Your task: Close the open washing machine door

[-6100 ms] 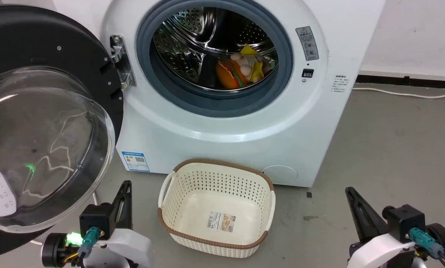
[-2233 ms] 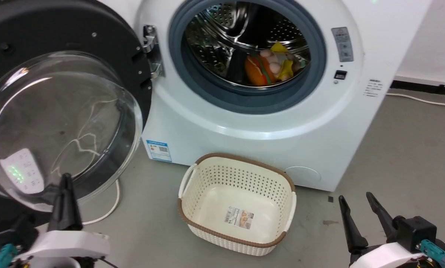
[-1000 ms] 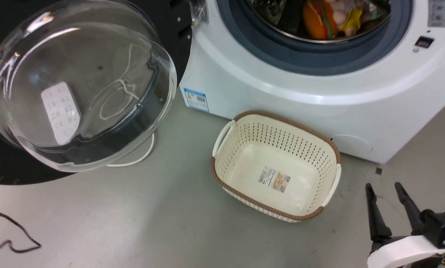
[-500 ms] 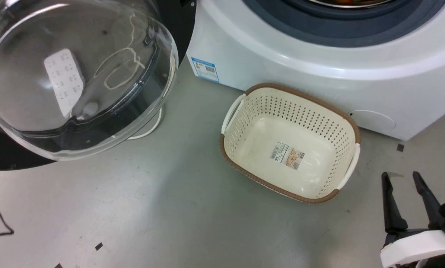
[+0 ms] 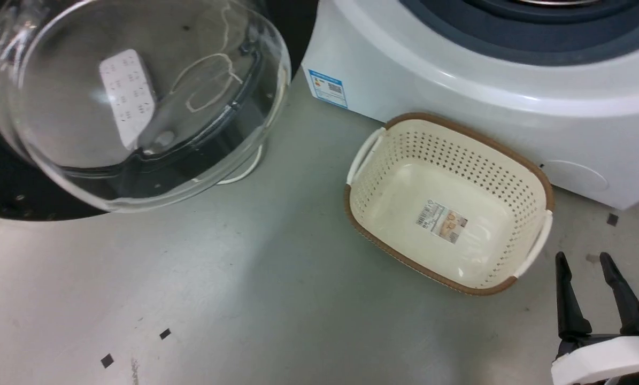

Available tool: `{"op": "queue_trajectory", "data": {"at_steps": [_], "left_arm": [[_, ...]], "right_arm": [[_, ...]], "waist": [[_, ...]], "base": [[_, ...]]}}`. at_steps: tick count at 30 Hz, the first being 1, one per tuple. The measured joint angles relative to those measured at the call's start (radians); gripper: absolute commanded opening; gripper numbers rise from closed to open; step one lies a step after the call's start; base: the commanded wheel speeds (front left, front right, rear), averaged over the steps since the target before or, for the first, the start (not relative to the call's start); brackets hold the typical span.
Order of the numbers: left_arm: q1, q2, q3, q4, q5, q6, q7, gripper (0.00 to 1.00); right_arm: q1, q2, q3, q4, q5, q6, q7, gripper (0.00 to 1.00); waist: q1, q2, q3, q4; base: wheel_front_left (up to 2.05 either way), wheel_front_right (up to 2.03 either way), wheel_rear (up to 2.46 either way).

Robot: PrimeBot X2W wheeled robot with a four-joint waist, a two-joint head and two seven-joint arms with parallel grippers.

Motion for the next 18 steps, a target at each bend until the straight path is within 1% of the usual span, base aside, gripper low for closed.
{"op": "queue_trajectory", "data": {"at_steps": [4, 7, 9, 11, 14, 18], "left_arm": [[0.042, 0.063, -0.062, -0.087, -0.136, -0.004, 0.013, 0.00], [0.077, 0.113, -0.089, -0.116, -0.228, -0.009, 0.015, 0.00], [0.088, 0.144, -0.083, -0.103, -0.249, -0.009, -0.022, 0.00], [0.088, 0.159, -0.073, -0.094, -0.273, -0.009, -0.063, 0.00], [0.089, 0.164, -0.077, -0.084, -0.299, -0.009, -0.105, 0.00], [0.090, 0.173, -0.109, -0.084, -0.316, -0.009, -0.147, 0.00]], "right_arm": [[0.001, 0.000, 0.004, 0.023, 0.013, 0.000, -0.016, 1.00], [0.000, 0.000, 0.005, 0.027, 0.015, 0.000, -0.022, 1.00], [0.000, 0.000, 0.006, 0.027, 0.016, 0.000, -0.023, 1.00], [0.000, 0.000, 0.007, 0.026, 0.015, 0.000, -0.023, 1.00], [0.000, 0.000, 0.003, 0.022, 0.012, 0.000, -0.023, 1.00], [0.000, 0.000, -0.003, 0.007, 0.011, 0.000, -0.017, 1.00]], "waist": [[0.0000, 0.0001, -0.017, 0.025], [-0.0001, 0.0000, -0.022, 0.040], [0.0000, 0.0000, -0.020, 0.044], [-0.0001, 0.0000, -0.020, 0.040], [-0.0001, 0.0000, -0.013, 0.031], [0.0000, 0.0000, 0.003, 0.015]], "base": [[0.00, 0.00, 0.00], [0.00, 0.00, 0.00], [0.00, 0.00, 0.00], [0.00, 0.00, 0.00], [0.00, 0.00, 0.00], [0.00, 0.00, 0.00]]}}
